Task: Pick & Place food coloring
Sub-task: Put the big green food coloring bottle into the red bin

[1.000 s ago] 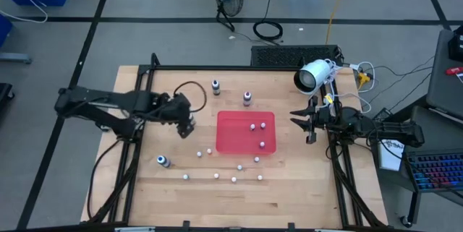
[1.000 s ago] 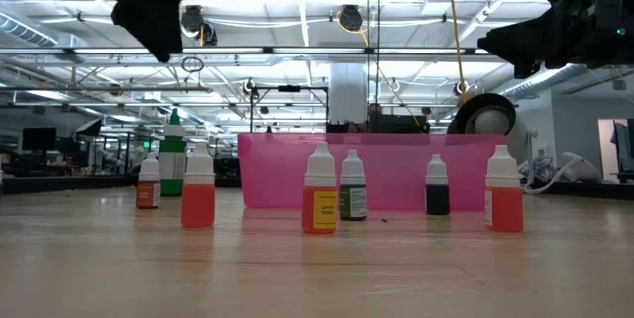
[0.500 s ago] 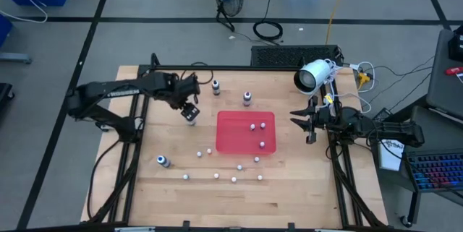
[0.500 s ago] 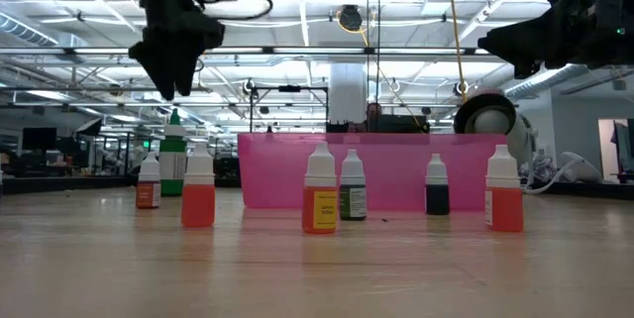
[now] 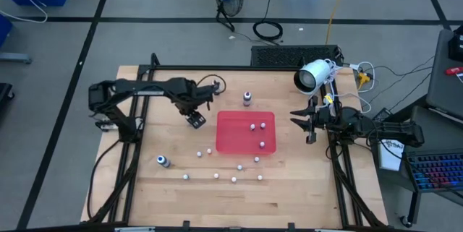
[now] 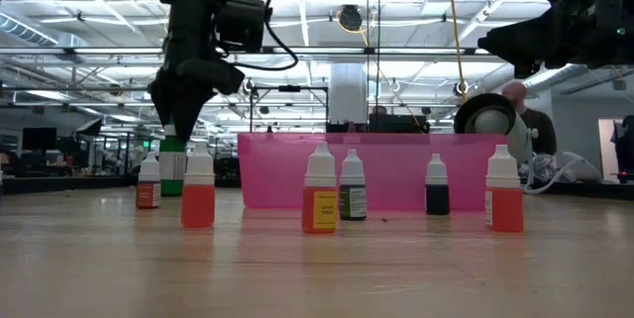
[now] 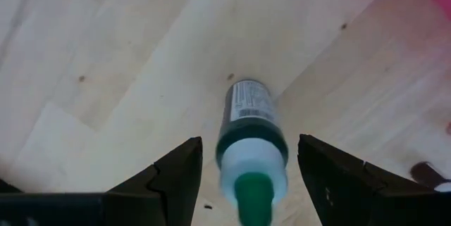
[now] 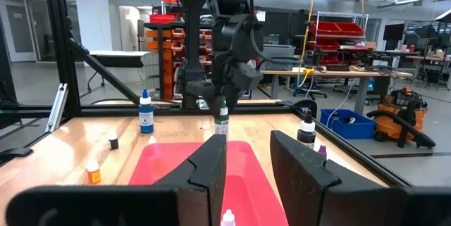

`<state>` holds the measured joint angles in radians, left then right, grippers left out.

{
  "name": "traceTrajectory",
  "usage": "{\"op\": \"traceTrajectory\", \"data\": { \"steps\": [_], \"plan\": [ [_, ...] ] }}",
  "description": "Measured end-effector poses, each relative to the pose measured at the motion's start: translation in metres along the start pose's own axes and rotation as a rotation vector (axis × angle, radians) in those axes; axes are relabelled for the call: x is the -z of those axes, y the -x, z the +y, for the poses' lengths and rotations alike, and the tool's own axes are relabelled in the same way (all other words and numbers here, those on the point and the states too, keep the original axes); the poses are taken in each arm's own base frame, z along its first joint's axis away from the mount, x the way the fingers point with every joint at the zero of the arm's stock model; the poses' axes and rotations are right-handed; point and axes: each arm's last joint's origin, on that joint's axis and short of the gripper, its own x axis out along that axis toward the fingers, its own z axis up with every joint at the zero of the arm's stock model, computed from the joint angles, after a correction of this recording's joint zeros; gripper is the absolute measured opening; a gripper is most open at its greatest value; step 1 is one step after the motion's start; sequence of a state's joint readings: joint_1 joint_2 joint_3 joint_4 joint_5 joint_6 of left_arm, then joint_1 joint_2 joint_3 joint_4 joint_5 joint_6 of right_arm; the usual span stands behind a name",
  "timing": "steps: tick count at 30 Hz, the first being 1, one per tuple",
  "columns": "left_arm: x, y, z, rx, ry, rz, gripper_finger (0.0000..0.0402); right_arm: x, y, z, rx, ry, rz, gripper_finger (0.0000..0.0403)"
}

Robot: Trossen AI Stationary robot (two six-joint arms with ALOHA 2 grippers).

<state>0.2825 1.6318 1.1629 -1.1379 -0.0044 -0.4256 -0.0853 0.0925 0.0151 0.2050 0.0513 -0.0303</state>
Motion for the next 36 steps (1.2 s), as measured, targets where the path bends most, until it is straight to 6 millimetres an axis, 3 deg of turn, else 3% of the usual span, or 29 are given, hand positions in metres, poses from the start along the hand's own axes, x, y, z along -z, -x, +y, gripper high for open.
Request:
{"op": "traceTrajectory", "data": {
  "steps": [10,25,36],
  "plan": [
    [0.000,-0.008,-0.013,-0.051,-0.027,-0.012,0.0222,0.000,0.000,0.000,0.000,0.000,0.000,0.0100],
    [0.002,-0.008,-0.017,-0.058,0.017,-0.009,0.0168,0.000,0.000,0.000,0.000,0.000,0.000,0.0100],
    [0.007,-0.008,-0.014,-0.126,0.065,0.012,0.0247,0.000,0.000,0.000,0.000,0.000,0.000,0.0100]
  ]
}}
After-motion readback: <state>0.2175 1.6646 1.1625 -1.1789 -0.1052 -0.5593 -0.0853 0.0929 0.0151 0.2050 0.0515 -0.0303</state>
